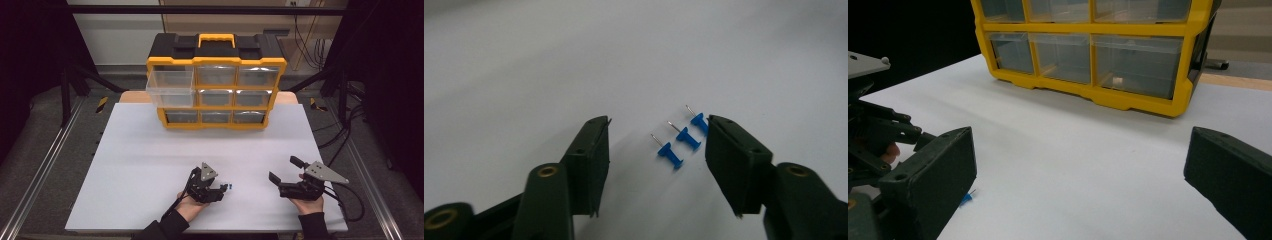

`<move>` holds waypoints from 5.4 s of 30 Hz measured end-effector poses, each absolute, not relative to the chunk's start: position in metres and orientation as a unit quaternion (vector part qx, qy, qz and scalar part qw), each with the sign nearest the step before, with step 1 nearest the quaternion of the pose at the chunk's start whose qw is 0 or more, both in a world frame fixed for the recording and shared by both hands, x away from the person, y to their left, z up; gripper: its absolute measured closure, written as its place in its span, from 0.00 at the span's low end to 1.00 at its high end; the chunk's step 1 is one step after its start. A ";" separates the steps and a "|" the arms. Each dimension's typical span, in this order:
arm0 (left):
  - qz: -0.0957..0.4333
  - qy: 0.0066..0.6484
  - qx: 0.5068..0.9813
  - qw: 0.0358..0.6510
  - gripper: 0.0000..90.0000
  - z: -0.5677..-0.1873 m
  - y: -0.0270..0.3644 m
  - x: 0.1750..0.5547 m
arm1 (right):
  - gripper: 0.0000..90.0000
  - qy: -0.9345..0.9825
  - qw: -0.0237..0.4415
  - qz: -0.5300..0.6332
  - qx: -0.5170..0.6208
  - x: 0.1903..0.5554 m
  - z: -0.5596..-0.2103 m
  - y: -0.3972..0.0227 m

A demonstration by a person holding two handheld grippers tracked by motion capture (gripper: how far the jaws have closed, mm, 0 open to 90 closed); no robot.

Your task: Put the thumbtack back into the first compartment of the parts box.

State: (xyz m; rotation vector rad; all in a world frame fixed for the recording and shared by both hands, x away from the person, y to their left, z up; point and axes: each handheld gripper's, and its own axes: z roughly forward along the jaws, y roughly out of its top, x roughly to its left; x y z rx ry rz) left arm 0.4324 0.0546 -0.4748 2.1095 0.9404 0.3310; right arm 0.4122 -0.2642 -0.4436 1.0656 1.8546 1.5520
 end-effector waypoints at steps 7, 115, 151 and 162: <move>0.132 0.375 0.832 0.386 0.61 -0.478 0.050 0.431 | 0.01 0.679 0.245 0.569 0.393 0.412 -0.443 -0.264; 0.195 0.359 0.781 0.473 0.94 -0.351 0.157 0.433 | 0.02 0.681 0.242 0.567 0.395 0.412 -0.444 -0.262; 0.272 0.332 0.768 0.475 0.94 -0.224 0.163 0.469 | 0.02 0.680 0.242 0.568 0.394 0.412 -0.444 -0.262; 0.301 0.338 0.759 0.467 0.94 -0.200 0.160 0.489 | 0.02 0.682 0.241 0.567 0.394 0.412 -0.444 -0.262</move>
